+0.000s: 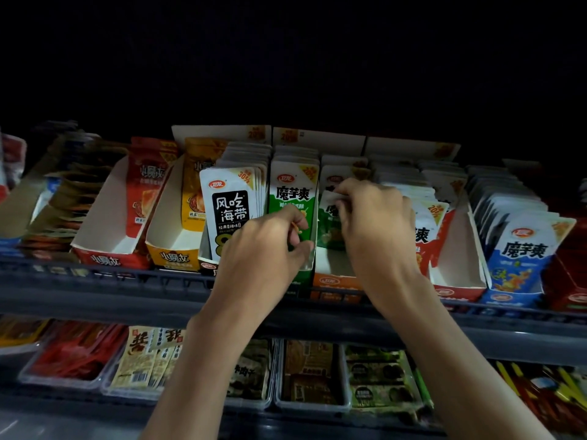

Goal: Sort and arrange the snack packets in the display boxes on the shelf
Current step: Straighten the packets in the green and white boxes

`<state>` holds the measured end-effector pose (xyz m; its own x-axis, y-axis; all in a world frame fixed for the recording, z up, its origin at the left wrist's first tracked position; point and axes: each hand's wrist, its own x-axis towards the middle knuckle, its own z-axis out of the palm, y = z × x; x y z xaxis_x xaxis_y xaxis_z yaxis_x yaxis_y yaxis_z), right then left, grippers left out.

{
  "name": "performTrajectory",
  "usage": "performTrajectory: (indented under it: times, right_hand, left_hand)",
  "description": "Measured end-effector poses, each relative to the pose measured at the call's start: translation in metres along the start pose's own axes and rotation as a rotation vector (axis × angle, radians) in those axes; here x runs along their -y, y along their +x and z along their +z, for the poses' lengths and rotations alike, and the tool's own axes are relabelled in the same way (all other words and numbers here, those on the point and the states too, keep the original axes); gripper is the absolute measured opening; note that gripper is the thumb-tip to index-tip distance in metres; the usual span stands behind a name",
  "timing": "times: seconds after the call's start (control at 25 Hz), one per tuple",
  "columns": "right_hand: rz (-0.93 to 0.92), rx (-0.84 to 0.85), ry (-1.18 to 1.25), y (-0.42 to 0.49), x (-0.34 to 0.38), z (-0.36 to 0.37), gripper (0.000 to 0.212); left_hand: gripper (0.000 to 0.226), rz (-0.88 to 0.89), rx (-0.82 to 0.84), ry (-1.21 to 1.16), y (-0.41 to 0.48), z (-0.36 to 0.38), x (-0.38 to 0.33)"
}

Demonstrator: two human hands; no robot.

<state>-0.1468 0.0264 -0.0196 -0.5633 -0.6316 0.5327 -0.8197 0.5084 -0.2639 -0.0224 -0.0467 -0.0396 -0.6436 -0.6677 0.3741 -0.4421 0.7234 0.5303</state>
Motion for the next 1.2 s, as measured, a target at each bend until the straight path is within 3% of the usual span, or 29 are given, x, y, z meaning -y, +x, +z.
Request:
performTrajectory:
  times: [0.2,0.32,0.4,0.48,0.68,0.76,0.92,1.2]
  right_hand:
    - [-0.223,-0.465,0.208,0.000,-0.006,-0.036,0.014]
    - [-0.317,-0.576,0.241,-0.003,-0.008,-0.057,0.015]
    - [-0.361,-0.554,0.301,-0.002,-0.011,-0.061,0.015]
    - [-0.365,-0.515,0.401,-0.002,-0.016,-0.066,0.014]
    - [-0.111,-0.506,0.564,-0.003,-0.033,-0.071,0.040]
    - [0.057,-0.358,0.690,-0.001,-0.040,-0.069,0.040]
    - [0.264,0.075,1.072,-0.003,-0.042,-0.070,0.012]
    - [0.293,0.149,1.144,-0.005,-0.043,-0.070,0.016]
  left_hand:
    - [0.028,-0.045,-0.055,-0.221,0.001,0.002,-0.005]
    - [0.040,-0.065,-0.108,-0.377,0.003,0.001,-0.020]
    - [0.034,-0.046,-0.122,-0.456,0.001,0.000,-0.029]
    - [0.013,0.021,-0.107,-0.531,-0.002,0.001,-0.039]
    - [0.030,0.084,0.014,-0.722,-0.009,0.002,-0.050]
    - [0.032,0.067,0.005,-0.805,-0.009,0.002,-0.049]
    - [0.034,0.038,-0.020,-0.897,-0.006,0.004,-0.046]
    - [0.031,0.021,0.000,-0.943,-0.006,0.005,-0.044]
